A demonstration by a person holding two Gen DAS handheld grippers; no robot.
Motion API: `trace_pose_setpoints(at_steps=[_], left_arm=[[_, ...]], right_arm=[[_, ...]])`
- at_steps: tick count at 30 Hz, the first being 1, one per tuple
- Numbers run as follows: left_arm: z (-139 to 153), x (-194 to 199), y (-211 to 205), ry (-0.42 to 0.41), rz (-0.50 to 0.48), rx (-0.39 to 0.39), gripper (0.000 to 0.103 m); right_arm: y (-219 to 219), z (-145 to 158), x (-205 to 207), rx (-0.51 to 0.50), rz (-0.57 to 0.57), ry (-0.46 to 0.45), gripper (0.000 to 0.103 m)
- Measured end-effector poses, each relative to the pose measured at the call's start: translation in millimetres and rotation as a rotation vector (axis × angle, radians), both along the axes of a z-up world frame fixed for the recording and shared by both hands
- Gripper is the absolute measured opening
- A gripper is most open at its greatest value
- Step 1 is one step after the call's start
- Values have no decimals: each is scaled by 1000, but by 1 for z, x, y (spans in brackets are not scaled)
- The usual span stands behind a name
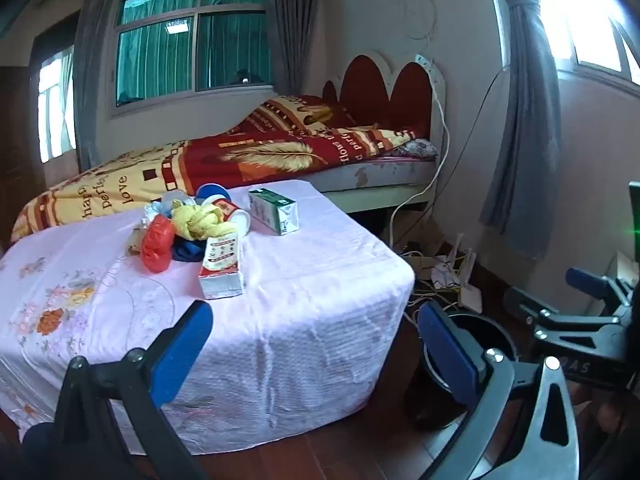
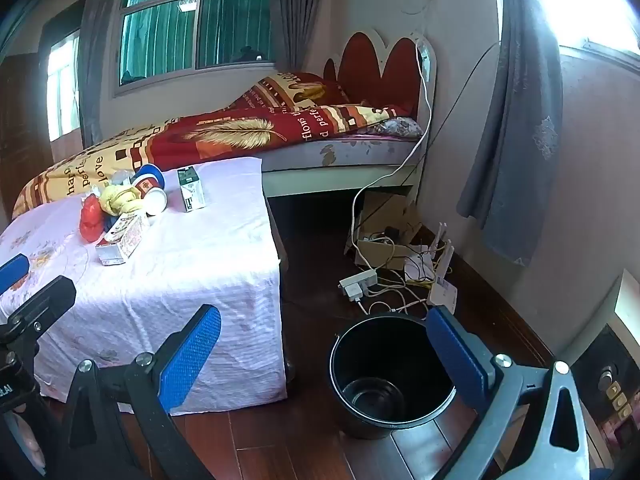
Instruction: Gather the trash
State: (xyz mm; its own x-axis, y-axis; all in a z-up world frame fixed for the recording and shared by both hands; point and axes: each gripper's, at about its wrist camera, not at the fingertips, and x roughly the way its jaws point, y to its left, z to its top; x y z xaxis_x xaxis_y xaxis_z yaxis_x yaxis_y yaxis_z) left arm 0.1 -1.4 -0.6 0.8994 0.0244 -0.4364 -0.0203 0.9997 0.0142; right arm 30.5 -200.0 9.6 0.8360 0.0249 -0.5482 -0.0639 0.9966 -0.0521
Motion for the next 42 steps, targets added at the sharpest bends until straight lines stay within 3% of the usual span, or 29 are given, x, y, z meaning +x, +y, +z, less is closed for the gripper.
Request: trace_pose_setpoints(at_steps=[5,6,42], left_arm=[[-5,1,-3,19,3,15,103],[-4,3,6,28,0,-35,103],[-4,2,2,27,-2,-17,103]], right_arm=[[0,1,2,1,0,-9,103],[-1,2,-1,15,-2,-20,103],[-1,0,-2,2,-1,-6,103]])
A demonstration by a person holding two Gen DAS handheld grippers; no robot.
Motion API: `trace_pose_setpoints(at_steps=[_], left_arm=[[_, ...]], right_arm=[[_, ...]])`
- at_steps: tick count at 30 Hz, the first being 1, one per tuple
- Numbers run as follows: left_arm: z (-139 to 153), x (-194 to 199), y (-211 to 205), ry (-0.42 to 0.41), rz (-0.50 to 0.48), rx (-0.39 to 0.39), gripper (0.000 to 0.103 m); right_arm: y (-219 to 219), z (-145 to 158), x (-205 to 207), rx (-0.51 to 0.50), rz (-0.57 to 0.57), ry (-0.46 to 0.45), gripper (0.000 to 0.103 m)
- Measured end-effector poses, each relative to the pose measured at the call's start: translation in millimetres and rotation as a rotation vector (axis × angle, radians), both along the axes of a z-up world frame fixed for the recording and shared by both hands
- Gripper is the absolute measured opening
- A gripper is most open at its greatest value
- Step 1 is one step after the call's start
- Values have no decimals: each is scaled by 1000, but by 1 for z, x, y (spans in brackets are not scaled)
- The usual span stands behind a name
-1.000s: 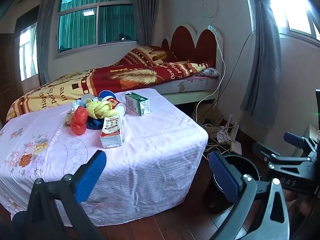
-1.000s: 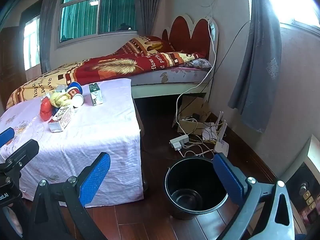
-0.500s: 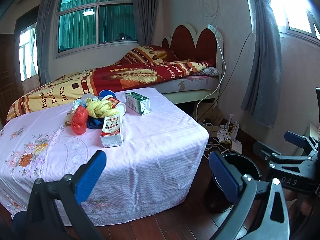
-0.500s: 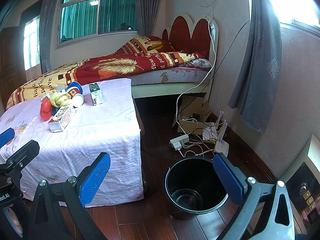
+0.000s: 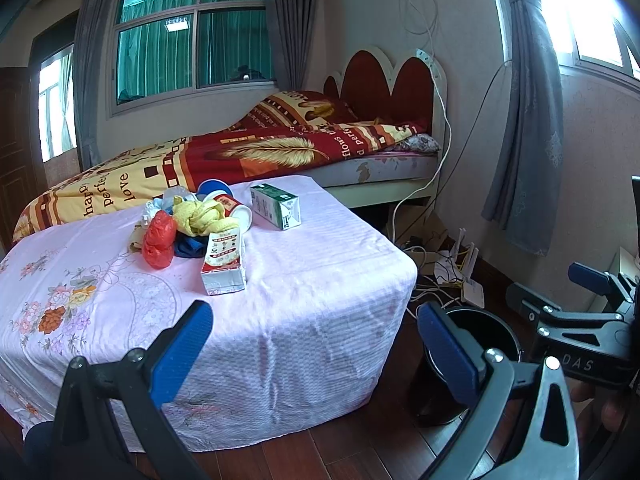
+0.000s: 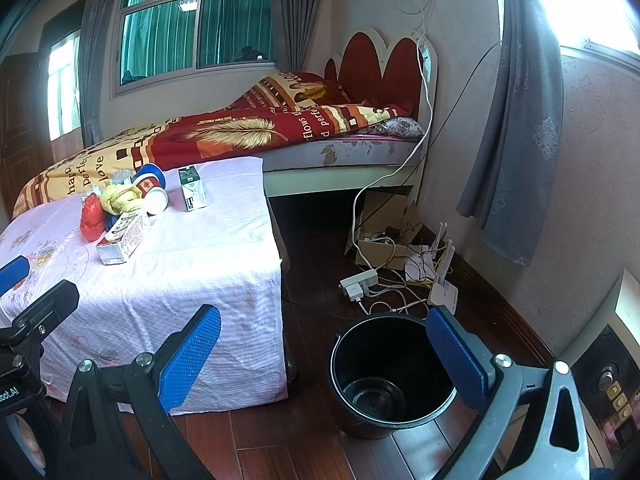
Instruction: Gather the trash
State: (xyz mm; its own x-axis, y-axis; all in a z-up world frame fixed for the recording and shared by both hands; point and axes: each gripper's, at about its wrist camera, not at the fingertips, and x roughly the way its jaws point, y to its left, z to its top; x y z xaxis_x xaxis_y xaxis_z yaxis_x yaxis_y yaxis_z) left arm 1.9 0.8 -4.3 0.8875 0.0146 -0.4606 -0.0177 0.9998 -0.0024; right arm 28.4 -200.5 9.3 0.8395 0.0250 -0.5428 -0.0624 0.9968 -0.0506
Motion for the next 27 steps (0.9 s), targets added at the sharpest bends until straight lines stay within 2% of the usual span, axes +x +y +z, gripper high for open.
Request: trace_pose_setpoints(at_steps=[27], left_arm=[[-1,1,-2,1,-3,0,103]], right_arm=[[0,0,2,-1,0,2,103]])
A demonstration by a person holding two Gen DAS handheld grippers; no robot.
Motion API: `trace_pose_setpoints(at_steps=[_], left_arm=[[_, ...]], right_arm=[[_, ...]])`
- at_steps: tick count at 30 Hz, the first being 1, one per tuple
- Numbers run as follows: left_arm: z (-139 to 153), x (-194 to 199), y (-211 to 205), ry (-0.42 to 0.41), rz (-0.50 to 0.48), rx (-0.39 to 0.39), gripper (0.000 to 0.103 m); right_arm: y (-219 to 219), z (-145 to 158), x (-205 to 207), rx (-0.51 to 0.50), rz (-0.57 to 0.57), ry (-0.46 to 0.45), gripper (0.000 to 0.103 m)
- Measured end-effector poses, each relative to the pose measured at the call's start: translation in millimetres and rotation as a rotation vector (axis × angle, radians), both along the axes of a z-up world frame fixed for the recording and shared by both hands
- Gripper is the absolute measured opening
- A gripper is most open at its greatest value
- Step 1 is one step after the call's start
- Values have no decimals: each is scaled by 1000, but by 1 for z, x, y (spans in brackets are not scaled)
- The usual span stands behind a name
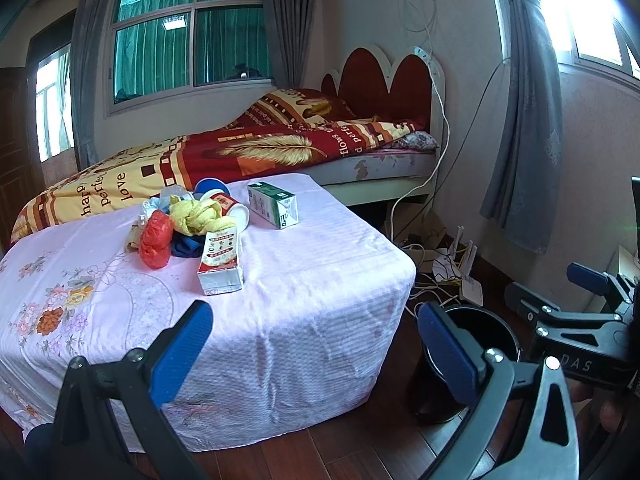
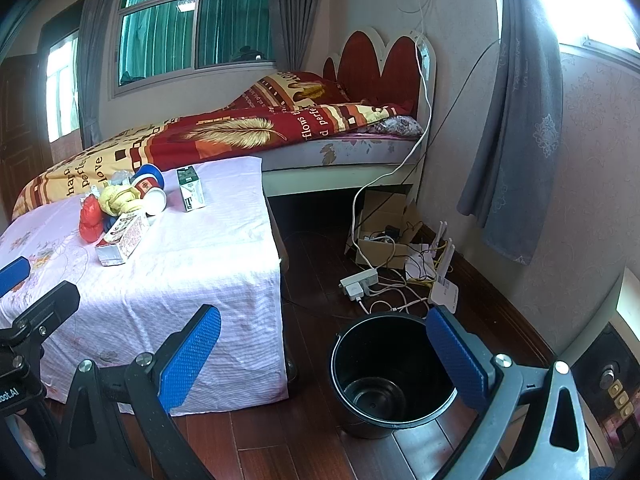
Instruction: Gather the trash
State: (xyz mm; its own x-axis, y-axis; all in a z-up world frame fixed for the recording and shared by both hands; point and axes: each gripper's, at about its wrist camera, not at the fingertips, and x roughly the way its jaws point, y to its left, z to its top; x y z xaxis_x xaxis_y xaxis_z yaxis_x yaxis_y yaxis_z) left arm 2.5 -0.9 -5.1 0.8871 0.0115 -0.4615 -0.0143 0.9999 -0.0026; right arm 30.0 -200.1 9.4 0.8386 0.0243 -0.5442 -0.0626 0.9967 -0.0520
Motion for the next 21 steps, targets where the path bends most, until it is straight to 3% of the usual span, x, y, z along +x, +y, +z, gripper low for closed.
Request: trace_pose_setpoints(at_steps=[21], left_arm=[[-6,-1,0,6,4,-2,103]], right_arm=[[2,0,2,2,-2,0,103]])
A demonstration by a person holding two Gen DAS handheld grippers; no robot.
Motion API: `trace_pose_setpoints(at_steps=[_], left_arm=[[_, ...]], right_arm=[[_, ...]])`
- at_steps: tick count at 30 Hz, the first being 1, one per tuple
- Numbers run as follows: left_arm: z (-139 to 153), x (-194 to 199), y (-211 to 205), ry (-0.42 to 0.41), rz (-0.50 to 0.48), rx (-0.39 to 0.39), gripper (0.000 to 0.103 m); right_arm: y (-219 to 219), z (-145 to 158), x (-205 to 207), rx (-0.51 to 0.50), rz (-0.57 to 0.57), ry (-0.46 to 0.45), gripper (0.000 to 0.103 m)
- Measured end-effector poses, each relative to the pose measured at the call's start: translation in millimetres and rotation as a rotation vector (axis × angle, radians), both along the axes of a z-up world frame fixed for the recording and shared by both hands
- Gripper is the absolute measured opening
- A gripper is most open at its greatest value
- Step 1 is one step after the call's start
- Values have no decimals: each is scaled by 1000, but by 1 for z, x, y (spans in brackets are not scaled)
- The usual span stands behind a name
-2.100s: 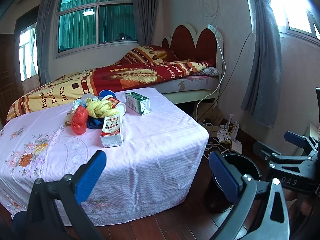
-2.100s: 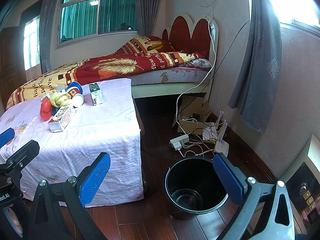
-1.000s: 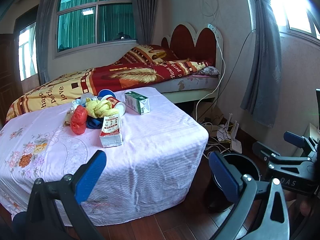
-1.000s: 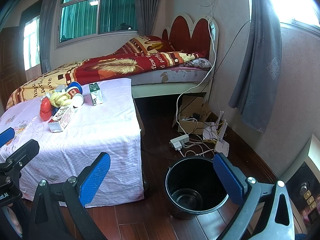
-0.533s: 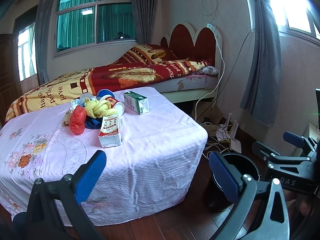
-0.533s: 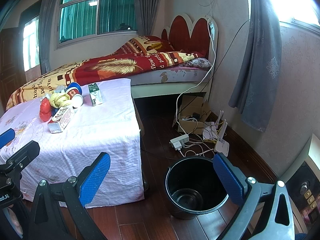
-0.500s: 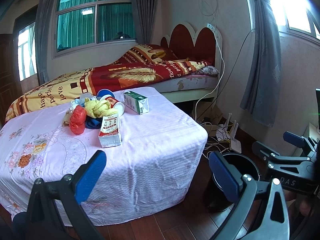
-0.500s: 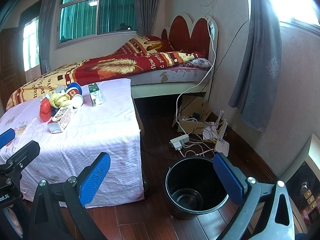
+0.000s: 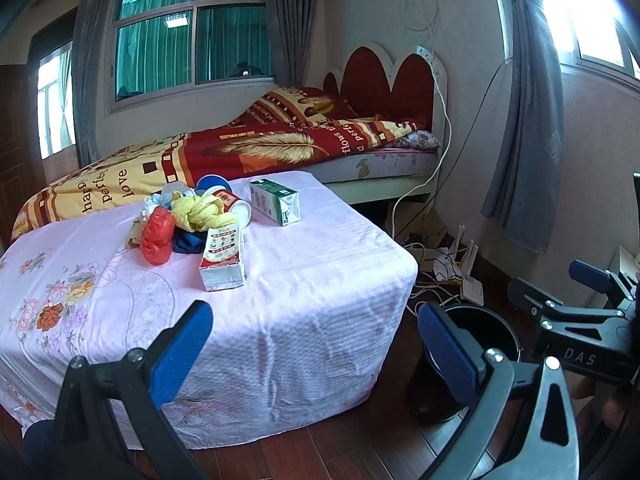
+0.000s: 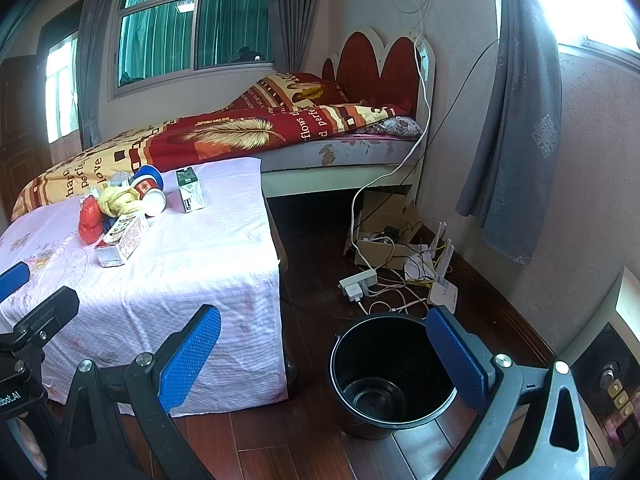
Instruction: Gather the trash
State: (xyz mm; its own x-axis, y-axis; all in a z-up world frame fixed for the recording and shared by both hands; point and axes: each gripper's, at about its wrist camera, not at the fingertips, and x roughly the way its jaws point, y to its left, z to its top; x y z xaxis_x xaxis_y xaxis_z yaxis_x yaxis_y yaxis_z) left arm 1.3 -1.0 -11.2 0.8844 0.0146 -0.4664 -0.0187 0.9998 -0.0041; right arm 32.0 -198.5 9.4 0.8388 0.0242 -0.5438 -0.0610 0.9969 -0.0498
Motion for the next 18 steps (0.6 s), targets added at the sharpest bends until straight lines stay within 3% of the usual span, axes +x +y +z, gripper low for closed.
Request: trace_pose_setpoints(at_steps=[12,18], left_arm=[[-2,-2,4,22,7,4,103],[-2,10,27,50,7,-66,103]], right_arm=[[-1,0,-1,-1,1,5,103],[3,-3,1,3,31,13,103]])
